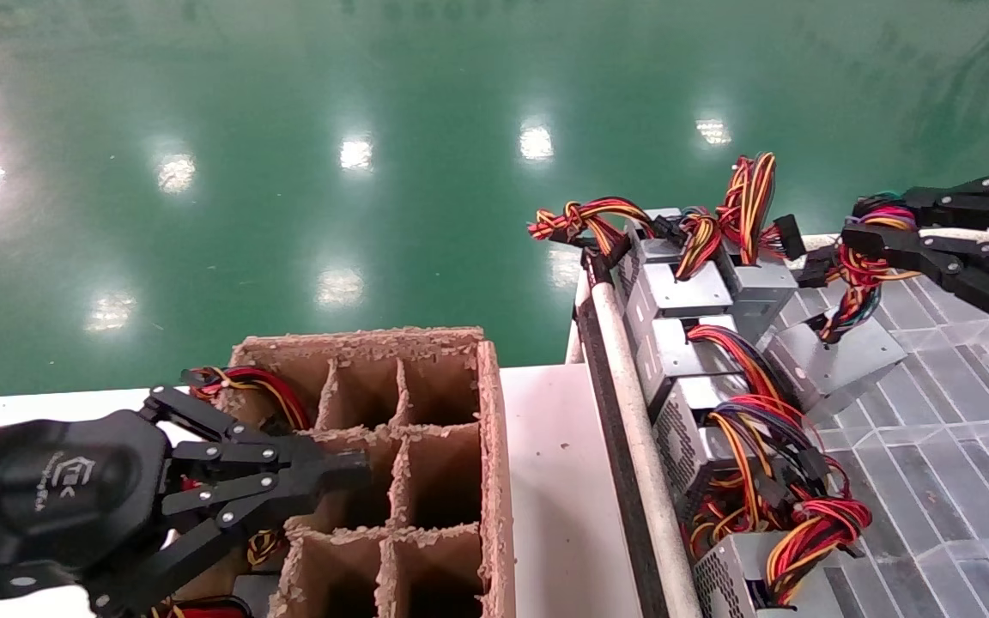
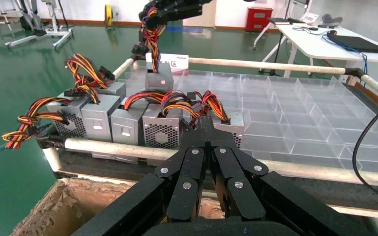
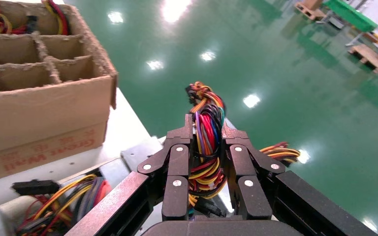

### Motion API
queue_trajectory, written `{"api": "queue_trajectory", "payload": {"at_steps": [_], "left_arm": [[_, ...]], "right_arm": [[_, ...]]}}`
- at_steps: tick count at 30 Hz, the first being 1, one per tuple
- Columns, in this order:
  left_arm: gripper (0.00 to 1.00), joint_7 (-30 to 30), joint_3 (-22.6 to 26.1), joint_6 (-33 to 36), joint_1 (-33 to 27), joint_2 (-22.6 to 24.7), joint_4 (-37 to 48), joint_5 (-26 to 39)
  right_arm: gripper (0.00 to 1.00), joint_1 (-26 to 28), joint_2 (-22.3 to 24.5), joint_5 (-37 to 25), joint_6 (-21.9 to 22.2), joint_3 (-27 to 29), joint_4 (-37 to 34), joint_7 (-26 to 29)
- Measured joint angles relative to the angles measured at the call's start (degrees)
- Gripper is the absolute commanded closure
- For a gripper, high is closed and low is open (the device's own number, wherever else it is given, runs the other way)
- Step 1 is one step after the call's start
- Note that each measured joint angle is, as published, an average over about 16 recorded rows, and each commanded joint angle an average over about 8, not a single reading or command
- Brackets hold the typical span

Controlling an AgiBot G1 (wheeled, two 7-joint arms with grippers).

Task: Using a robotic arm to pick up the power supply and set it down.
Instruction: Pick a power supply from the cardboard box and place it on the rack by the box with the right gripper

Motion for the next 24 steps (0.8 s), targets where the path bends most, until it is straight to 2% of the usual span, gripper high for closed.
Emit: {"api": "queue_trajectory", "payload": {"at_steps": [5,10,24], "left_arm": [[1.0,0.0,0.0,0.0,0.0,0.0,0.0,0.0],[1.0,0.0,0.0,0.0,0.0,0.0,0.0,0.0],[1.0,0.0,0.01,0.0,0.0,0.0,0.0,0.0]], "right_arm": [[1.0,-0.82,-0.67,0.18,2.08,-0.15,0.81,-0.49],[1.0,-0.79,-2.81,0.15,1.93,-0.26,-0.44,-1.31],[1.0,2.3,-12.42,-2.22,-4.56,-1.18,-11.01,-4.2]]}}
